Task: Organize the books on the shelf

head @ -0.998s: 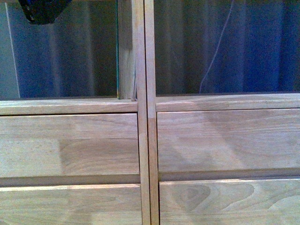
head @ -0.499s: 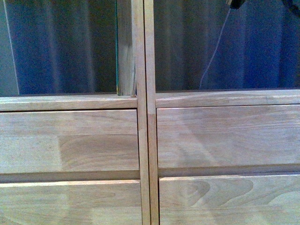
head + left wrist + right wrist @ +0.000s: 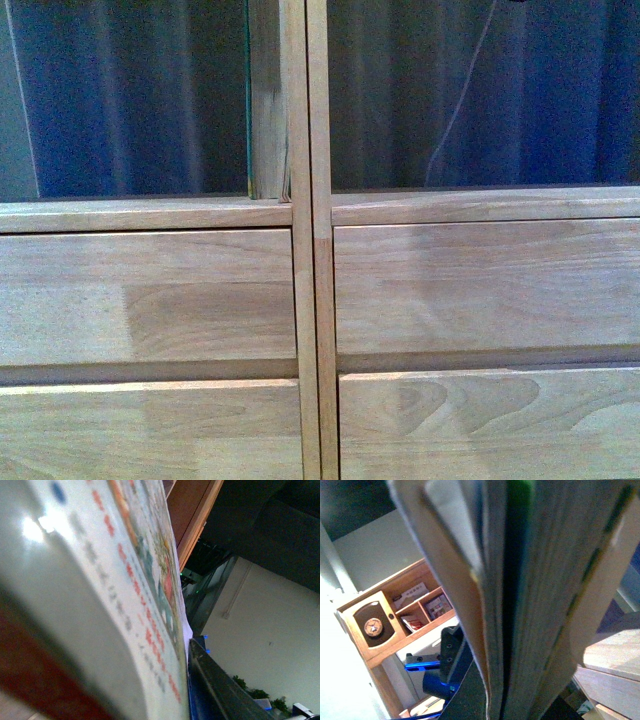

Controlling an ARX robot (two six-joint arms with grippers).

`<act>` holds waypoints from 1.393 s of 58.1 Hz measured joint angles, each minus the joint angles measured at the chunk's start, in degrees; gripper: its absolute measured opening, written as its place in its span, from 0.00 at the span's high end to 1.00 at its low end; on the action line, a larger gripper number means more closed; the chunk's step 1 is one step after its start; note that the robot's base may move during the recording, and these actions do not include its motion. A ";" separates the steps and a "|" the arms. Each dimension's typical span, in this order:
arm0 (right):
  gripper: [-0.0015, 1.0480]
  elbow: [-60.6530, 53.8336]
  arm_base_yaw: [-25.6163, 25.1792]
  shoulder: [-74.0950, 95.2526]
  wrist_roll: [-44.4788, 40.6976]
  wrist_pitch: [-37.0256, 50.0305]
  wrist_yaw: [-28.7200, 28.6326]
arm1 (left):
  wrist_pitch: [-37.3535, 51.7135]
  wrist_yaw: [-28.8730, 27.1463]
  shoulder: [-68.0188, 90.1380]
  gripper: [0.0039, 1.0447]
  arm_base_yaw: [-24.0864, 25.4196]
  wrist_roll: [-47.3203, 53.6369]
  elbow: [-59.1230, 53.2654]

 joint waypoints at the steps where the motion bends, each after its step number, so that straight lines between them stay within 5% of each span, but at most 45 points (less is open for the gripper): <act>1: 0.93 -0.07 0.02 -0.04 0.26 0.24 0.02 | 0.15 -0.13 0.00 0.88 -0.04 0.00 -0.11; 5: 0.92 -0.52 0.02 -0.04 1.22 0.66 0.02 | 1.07 -0.31 -0.02 0.93 -0.22 -0.04 -0.39; 26: 0.36 -1.66 0.07 -0.22 1.42 -0.11 1.38 | 5.33 0.70 -1.25 0.93 2.47 -3.26 -2.45; 38: 0.06 -4.28 -7.82 -2.60 -0.74 -4.68 1.75 | -8.72 -1.84 -6.95 0.93 9.05 10.43 -5.05; 48: 0.07 -3.50 -14.78 -6.43 -13.88 -20.81 5.84 | -21.14 -6.75 -7.91 0.93 13.77 29.59 -5.22; 58: 0.07 -2.19 -16.15 -10.56 -41.31 -40.65 15.41 | -26.14 -14.01 -5.86 0.93 17.29 48.50 -5.20; 72: 0.07 -5.90 -14.12 -17.97 -73.79 -42.40 19.28 | -29.64 -17.38 -0.83 0.93 19.12 66.82 -1.09; 81: 0.07 -9.31 -11.72 -22.36 -82.38 -41.79 19.76 | -33.55 -19.15 3.30 0.93 18.67 73.24 3.85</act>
